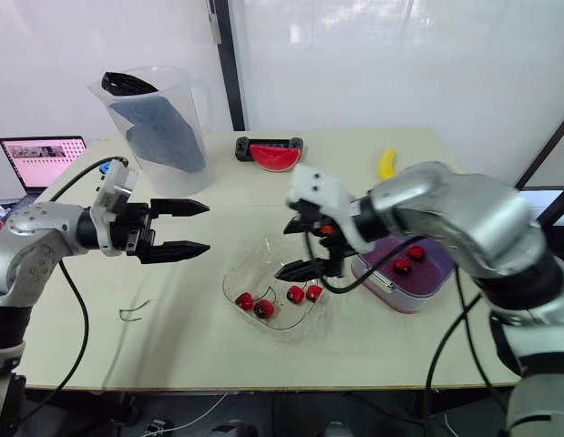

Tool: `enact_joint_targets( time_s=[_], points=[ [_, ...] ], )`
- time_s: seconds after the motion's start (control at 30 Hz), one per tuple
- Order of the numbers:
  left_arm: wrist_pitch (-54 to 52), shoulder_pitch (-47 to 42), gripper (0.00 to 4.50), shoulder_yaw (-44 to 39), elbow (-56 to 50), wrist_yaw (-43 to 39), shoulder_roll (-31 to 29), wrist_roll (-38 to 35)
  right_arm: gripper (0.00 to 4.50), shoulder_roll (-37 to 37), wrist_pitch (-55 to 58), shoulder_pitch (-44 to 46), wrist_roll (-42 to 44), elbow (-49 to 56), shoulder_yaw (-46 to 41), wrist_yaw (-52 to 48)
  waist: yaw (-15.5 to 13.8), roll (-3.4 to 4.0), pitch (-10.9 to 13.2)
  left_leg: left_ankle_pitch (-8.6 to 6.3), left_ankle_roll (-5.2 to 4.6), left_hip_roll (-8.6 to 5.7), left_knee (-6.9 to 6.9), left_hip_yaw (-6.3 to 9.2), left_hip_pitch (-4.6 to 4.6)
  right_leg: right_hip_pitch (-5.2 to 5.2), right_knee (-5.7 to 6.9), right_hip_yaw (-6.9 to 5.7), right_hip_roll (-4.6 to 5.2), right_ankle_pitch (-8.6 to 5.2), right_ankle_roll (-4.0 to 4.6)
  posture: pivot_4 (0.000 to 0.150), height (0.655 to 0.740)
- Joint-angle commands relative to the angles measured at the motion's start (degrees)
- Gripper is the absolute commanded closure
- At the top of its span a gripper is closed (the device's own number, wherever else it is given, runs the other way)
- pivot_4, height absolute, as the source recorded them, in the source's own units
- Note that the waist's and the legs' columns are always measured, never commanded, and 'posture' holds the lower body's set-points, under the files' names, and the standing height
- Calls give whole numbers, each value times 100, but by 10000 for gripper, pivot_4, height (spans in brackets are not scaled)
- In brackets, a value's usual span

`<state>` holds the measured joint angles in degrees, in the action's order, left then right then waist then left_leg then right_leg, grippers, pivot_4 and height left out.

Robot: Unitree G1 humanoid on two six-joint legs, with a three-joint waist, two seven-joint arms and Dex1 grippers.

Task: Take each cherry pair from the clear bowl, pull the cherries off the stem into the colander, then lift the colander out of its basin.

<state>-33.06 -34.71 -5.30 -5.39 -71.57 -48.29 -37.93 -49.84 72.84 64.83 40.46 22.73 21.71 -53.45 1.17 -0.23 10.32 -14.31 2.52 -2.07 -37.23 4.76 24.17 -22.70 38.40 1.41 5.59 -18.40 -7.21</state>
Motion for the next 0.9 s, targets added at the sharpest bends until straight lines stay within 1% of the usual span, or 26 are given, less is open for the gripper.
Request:
enact_joint_targets(
  time_s=[0.03, 0.13, 0.23, 0.3, 0.5, 0.63, 0.9],
  points=[
    [37, 138, 209, -223, -268, 119, -91, -11, 0, 399, 452, 251, -333, -247, 475, 282, -7, -2, -1, 0, 0, -1, -2, 3, 7, -4, 1, -2, 0, 0, 0, 1500, 7400],
    [-3, 306, 209, -312, -445, 233, -111, -62, 0, 570, 317, 152, -815, -303, 1195, 399, 3, -3, -1, 1, 1, -3, -6, 4, 15, -15, 11, -2, 0, 0, 0, 1500, 7400],
    [-51, 401, 209, -352, -570, 328, -121, -90, 0, 663, 172, 114, -1207, -415, 1620, 499, 7, -2, -1, 2, 4, -4, -10, 3, 20, -25, 24, -2, 0, 0, 0, 1500, 7400],
    [111, 524, 209, -369, -584, 341, -206, 80, 0, 709, -15, 160, -1547, -505, 1924, 568, 21, -3, -1, 3, 4, -5, -10, 2, 20, -28, 28, 0, 0, 0, 0, 1500, 7400],
    [94, 591, 209, -508, -551, 401, -298, 84, 0, 1074, -30, 71, -1716, -446, 2070, 512, 111, -3, -1, 4, 6, -6, -6, 5, 21, -50, 68, 0, -1, 0, 0, 1500, 7400],
    [142, 629, 209, -450, -573, 427, -325, 146, 0, 1170, -527, 20, -2129, -607, 2399, 410, 136, -3, -1, 4, 6, -6, -6, 5, 21, -51, 68, 0, -1, 0, 0, 1500, 7400],
    [232, 589, 209, -496, -362, 387, -481, 229, 0, 1380, -1116, -37, -2427, -759, 2500, -46, 138, -3, -2, 4, 7, -6, -3, 5, 21, -53, 69, 0, -2, 0, 0, 1500, 7400]
  ],
)
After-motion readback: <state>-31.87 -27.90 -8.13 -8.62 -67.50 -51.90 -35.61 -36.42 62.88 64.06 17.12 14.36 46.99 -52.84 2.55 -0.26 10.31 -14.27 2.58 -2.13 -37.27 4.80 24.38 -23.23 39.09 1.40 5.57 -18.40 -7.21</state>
